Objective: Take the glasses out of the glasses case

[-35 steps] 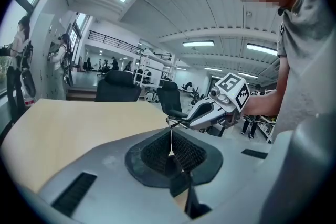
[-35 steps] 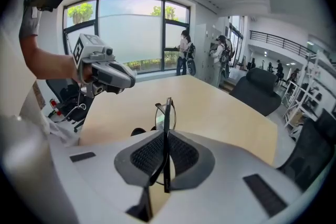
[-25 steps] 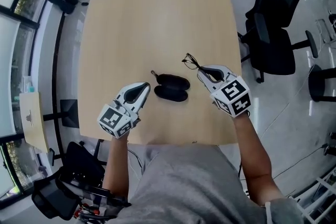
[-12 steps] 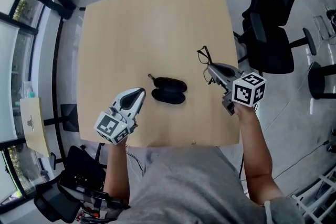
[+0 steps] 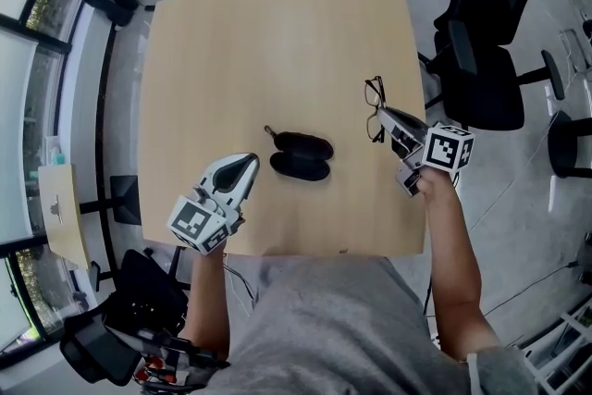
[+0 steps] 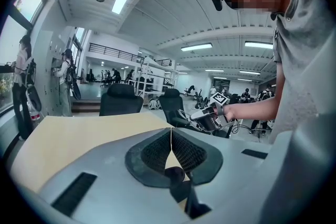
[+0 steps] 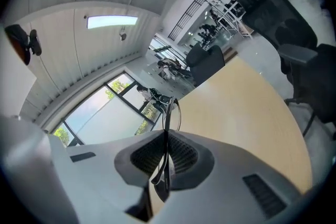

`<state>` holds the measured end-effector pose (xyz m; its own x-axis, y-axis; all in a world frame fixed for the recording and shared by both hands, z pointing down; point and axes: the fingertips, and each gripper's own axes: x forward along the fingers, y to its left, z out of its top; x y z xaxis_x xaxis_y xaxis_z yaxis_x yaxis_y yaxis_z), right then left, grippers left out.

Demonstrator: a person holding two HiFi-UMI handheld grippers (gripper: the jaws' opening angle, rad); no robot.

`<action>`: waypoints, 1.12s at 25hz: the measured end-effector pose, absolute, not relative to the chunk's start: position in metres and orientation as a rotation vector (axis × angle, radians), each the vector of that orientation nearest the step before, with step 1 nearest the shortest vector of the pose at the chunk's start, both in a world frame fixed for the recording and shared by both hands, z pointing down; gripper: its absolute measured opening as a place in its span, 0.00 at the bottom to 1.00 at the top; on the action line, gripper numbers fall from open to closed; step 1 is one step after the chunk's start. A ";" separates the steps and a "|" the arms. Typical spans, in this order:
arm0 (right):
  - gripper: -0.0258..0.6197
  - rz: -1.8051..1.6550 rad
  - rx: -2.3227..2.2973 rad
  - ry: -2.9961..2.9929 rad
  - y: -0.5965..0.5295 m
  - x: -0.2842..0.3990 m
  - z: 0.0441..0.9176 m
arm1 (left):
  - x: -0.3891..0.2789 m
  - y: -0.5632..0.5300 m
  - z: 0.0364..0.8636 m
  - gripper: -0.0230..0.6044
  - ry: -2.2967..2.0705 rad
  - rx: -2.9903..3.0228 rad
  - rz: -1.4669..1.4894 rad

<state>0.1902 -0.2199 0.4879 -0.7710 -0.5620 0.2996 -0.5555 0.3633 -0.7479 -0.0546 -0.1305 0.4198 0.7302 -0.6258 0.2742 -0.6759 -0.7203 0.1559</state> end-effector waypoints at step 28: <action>0.08 -1.963 -0.979 2.365 -0.226 0.196 0.667 | -0.056 -0.139 0.444 0.05 -1.016 2.642 0.304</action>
